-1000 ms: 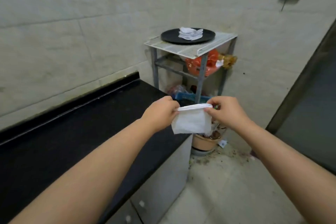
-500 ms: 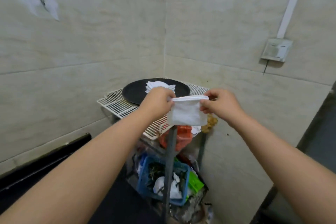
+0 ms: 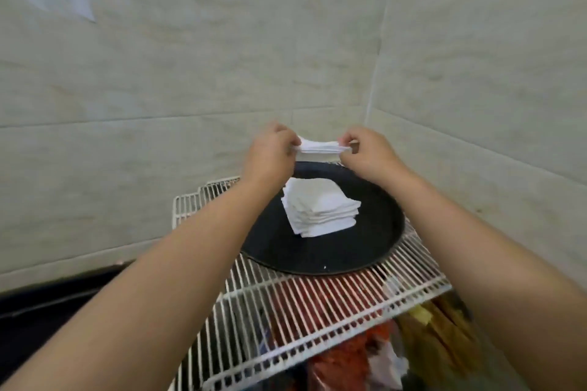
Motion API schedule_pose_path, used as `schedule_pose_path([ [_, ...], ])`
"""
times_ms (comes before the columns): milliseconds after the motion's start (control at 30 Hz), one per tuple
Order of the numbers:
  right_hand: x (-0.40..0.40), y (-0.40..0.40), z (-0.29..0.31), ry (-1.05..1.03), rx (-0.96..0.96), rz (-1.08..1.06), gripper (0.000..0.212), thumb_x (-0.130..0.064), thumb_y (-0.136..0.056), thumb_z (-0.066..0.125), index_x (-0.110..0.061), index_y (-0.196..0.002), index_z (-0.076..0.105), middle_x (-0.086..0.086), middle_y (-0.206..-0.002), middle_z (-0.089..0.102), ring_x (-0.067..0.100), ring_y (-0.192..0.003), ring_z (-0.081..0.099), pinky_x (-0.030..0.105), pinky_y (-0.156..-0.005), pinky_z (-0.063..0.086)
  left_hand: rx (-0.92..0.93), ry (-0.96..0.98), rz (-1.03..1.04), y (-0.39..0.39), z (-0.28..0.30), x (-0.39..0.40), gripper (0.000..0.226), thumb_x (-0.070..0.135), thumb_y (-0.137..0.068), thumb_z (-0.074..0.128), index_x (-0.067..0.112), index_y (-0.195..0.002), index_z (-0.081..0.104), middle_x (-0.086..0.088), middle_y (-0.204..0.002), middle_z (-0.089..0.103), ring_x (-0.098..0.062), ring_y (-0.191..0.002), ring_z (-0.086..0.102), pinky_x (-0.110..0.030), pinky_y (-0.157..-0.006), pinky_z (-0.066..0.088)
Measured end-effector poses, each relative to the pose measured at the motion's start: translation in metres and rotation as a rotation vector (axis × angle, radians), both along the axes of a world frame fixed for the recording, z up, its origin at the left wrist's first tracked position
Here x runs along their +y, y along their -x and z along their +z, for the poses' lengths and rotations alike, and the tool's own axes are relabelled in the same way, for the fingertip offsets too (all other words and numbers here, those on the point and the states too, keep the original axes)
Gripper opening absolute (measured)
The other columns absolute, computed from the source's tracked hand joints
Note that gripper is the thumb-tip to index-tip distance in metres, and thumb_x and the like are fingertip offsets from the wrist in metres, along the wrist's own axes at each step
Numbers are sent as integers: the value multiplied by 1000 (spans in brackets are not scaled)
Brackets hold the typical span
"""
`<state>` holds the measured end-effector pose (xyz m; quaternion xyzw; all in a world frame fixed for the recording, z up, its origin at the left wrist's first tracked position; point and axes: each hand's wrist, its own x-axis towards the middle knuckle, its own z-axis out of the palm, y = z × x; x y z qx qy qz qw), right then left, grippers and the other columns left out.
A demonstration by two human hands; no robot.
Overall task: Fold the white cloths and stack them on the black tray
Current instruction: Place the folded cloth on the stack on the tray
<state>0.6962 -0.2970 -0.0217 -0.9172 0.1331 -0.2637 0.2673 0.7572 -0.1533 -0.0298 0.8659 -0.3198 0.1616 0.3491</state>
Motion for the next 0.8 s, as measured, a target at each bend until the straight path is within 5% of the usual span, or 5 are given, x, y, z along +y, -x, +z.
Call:
schedule_pose_path([
  [233, -61, -38, -70, 50, 300, 261, 19, 5, -80, 49, 4, -95, 60, 19, -114, 58, 18, -86, 45, 23, -73, 32, 85, -301, 47, -10, -65, -34, 28, 10, -92, 53, 10, -118, 63, -8, -126, 54, -24, -110, 55, -28, -95, 43],
  [433, -82, -28, -64, 7, 200, 319, 16, 5, -80, 50, 1, -92, 60, 20, -113, 60, 33, -104, 55, 41, -91, 45, 36, -169, 77, 2, -63, -44, 25, 9, -86, 62, 4, -110, 67, -14, -111, 61, -25, -96, 58, -21, -82, 40],
  [800, -74, -3, -70, 262, 424, 424, 16, -12, -86, 53, -9, -101, 58, 6, -103, 57, 19, -92, 54, 27, -75, 41, 79, -477, 100, 28, -72, -20, 40, 30, -93, 51, 18, -131, 49, -2, -131, 50, -16, -106, 56, -23, -85, 45],
])
